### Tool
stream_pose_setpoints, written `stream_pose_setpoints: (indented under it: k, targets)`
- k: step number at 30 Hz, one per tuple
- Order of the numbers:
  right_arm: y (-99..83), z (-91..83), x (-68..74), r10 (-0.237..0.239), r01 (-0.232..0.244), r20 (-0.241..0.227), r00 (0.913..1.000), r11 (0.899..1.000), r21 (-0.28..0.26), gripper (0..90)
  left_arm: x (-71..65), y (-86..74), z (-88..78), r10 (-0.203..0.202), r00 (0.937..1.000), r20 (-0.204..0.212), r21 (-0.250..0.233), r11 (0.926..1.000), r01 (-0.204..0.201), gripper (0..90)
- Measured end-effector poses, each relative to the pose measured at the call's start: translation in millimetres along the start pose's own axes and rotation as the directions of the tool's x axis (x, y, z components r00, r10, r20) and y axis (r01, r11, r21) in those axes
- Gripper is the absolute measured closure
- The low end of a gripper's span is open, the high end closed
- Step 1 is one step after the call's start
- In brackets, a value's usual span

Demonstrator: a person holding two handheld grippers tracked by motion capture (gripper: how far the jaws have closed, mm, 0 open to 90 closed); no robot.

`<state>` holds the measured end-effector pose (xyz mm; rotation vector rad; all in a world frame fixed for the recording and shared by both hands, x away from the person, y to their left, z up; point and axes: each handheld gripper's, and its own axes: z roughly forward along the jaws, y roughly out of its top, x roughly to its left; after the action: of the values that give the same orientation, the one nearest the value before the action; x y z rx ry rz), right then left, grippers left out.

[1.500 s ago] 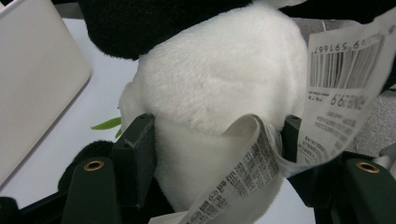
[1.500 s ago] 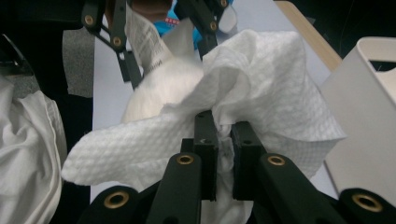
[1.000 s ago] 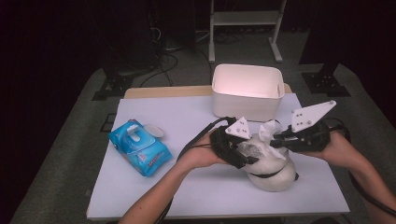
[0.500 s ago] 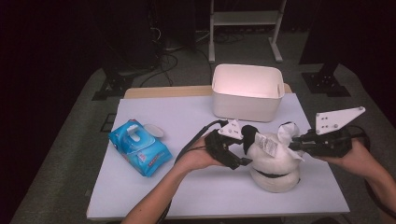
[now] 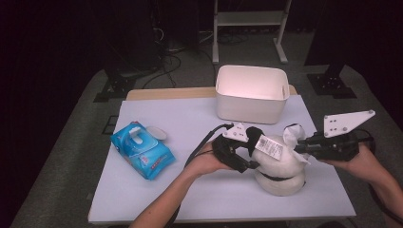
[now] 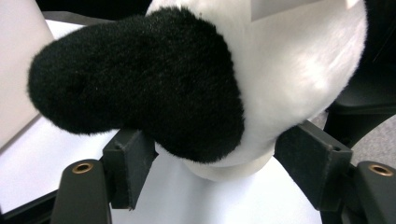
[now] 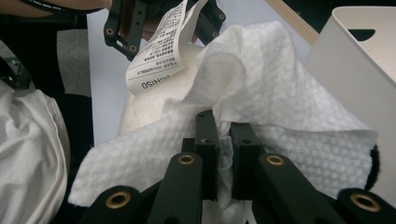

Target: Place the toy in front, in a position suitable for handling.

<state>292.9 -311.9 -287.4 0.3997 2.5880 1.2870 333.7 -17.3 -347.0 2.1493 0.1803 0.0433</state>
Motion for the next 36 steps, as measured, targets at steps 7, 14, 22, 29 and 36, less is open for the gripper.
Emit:
stream_pose_setpoints:
  k: [7,14,22,29,36]
  targets:
    - [6.0,3.4,-0.6,-0.005,0.004,-0.015,0.9999,1.0,-0.023,83.7,-1.1,4.0,-11.8,0.006,0.9997,-0.023,-0.014,0.9999,-0.007,30.7]
    - [13.4,13.7,-0.7,-0.007,0.006,-0.037,0.9993,1.0,-0.027,83.6,-0.8,5.8,-35.1,0.027,0.9974,-0.067,-0.005,0.9996,-0.027,31.1]
    - [30.5,43.1,0.8,-0.035,0.031,-0.1,0.9944,0.999,-0.038,83.6,-0.8,-7.5,-68.0,0.018,0.9944,-0.105,0.02,0.9997,-0.016,31.0]
    - [35.8,51.1,5.7,-0.053,0.053,-0.1,0.9936,0.999,-0.006,83.6,0.6,-23.3,-71.7,-0.023,0.9957,-0.09,0.0,0.9997,0.023,26.0]
    - [29.1,46.6,7.0,-0.052,0.052,-0.102,0.9934,0.999,-0.011,83.5,2.0,-26.9,-64.9,-0.017,0.9978,-0.065,0.051,0.9985,0.02,19.0]
